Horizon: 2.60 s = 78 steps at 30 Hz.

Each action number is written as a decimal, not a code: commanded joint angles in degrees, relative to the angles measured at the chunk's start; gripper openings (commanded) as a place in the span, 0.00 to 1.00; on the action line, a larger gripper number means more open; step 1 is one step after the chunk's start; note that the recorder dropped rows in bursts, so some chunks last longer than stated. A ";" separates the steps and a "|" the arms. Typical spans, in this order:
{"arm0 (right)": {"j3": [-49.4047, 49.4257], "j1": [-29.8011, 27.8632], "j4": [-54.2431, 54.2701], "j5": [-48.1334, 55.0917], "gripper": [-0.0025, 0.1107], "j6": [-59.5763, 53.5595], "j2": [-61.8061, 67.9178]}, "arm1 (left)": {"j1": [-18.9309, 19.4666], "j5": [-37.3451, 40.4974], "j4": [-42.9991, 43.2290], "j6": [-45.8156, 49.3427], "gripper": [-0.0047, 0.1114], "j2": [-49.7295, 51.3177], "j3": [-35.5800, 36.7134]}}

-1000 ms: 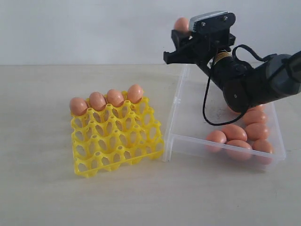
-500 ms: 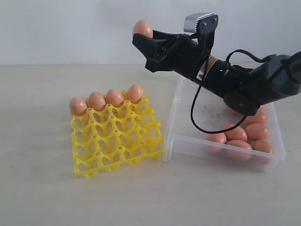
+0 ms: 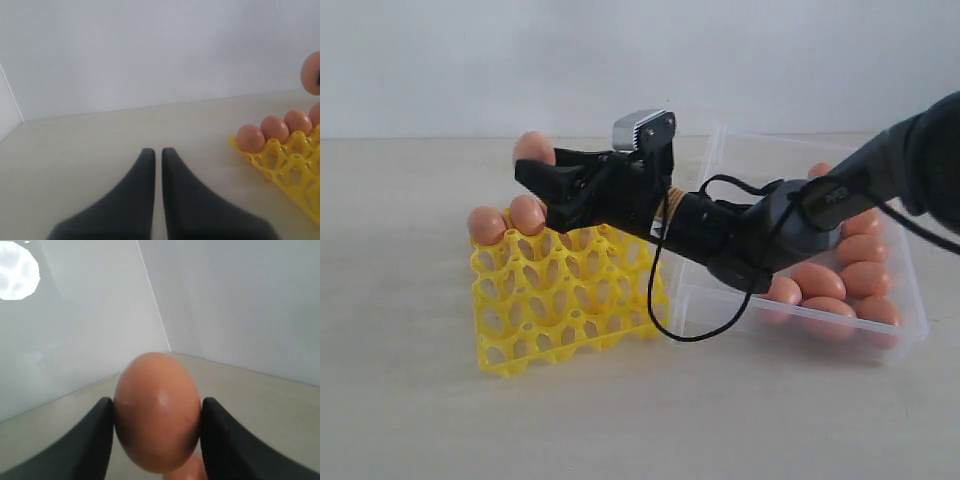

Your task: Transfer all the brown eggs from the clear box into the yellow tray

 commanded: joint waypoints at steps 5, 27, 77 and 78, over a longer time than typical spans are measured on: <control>-7.88 3.80 -1.12 -0.65 0.02 -4.05 6.74 | -0.28 -0.18 -0.02 -0.29 0.07 -0.04 0.23; -14.97 3.68 -15.04 7.91 0.02 -8.15 10.32 | -0.28 -0.18 -0.02 -0.29 0.07 -0.04 0.23; -14.97 3.80 -21.12 29.70 0.02 6.86 12.28 | -0.28 -0.18 -0.02 -0.29 0.07 -0.04 0.23; -14.97 3.80 -21.43 29.70 0.02 7.01 12.28 | -0.28 -0.18 -0.02 -0.29 0.07 -0.04 0.23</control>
